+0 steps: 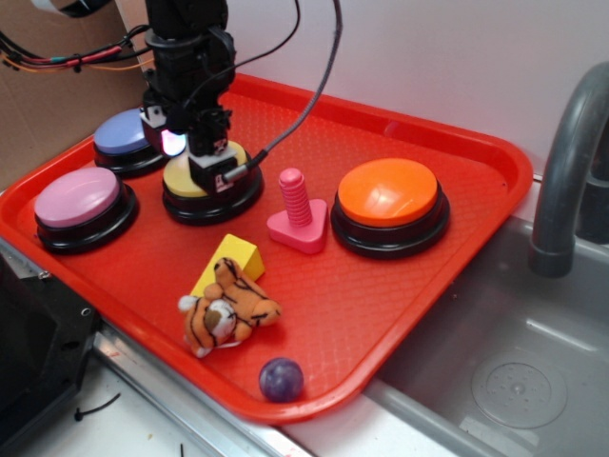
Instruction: Push the yellow button.
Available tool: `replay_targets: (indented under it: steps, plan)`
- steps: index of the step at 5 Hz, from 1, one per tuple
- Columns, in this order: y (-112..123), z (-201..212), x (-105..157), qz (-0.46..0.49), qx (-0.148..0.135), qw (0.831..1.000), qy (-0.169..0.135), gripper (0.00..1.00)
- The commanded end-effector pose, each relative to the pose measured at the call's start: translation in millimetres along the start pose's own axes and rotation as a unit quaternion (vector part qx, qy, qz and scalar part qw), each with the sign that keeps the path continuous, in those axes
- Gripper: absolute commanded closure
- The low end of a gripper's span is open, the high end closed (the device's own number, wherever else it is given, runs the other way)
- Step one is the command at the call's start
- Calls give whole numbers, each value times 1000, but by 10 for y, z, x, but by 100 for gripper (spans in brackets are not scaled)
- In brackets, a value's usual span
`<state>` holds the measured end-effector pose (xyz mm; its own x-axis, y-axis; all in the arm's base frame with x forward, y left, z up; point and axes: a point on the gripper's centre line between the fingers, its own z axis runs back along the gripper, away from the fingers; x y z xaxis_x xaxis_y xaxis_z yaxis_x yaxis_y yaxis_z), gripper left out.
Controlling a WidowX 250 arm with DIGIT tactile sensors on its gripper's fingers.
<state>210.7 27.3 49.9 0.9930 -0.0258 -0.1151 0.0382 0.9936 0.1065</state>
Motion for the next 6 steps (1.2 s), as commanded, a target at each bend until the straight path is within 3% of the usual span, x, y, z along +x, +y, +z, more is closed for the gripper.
replay_targets:
  steps: [1,5,6]
  plan:
    - [179,485,61,42,0,998,-49,0]
    - [282,815,15,82,-1,995,-64,0]
    - [300,920,-12,94,32,993,-60,0]
